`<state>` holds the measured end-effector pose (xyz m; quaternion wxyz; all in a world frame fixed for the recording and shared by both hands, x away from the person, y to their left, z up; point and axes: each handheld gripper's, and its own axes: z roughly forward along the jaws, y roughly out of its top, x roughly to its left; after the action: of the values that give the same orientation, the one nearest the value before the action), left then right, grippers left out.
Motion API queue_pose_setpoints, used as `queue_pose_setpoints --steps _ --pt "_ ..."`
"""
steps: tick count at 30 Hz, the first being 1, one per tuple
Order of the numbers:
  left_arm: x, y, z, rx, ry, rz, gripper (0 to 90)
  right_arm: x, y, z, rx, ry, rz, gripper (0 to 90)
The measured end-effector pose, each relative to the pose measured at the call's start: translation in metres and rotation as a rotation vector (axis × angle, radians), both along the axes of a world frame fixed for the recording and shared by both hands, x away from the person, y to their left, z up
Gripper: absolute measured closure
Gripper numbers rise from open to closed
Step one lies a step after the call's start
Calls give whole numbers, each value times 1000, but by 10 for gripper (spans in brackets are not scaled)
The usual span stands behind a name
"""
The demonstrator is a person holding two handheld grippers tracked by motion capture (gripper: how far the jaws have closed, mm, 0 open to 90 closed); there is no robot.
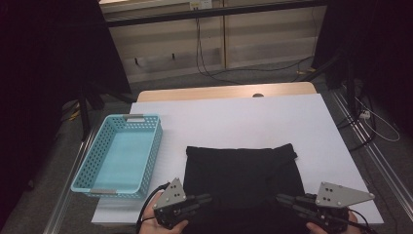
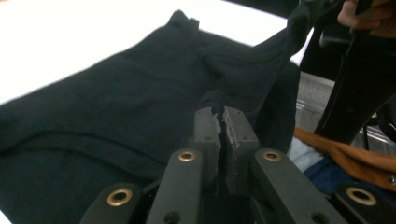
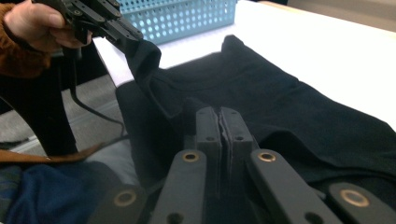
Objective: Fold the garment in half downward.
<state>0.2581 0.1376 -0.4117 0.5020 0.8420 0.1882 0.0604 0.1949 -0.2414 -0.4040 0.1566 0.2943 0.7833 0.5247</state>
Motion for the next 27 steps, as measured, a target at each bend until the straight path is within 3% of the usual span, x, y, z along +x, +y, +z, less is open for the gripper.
queue_pose_setpoints --steps 4,8,12,15,19,27 --pt "4 0 -5 6 35 3 801 3 2 -6 -8 21 -1 844" --pt "6 2 -5 -2 49 -2 717 5 3 -8 -11 34 -5 692" --pt "8 4 -2 -15 48 10 656 6 2 -6 10 33 -1 599" --pt "11 5 -2 -17 50 34 603 8 1 -6 7 39 -21 588" --pt "20 3 -6 7 46 70 518 17 5 -9 -33 41 -32 580" --pt "44 0 -12 30 27 135 299 44 2 -11 -58 44 -49 598"
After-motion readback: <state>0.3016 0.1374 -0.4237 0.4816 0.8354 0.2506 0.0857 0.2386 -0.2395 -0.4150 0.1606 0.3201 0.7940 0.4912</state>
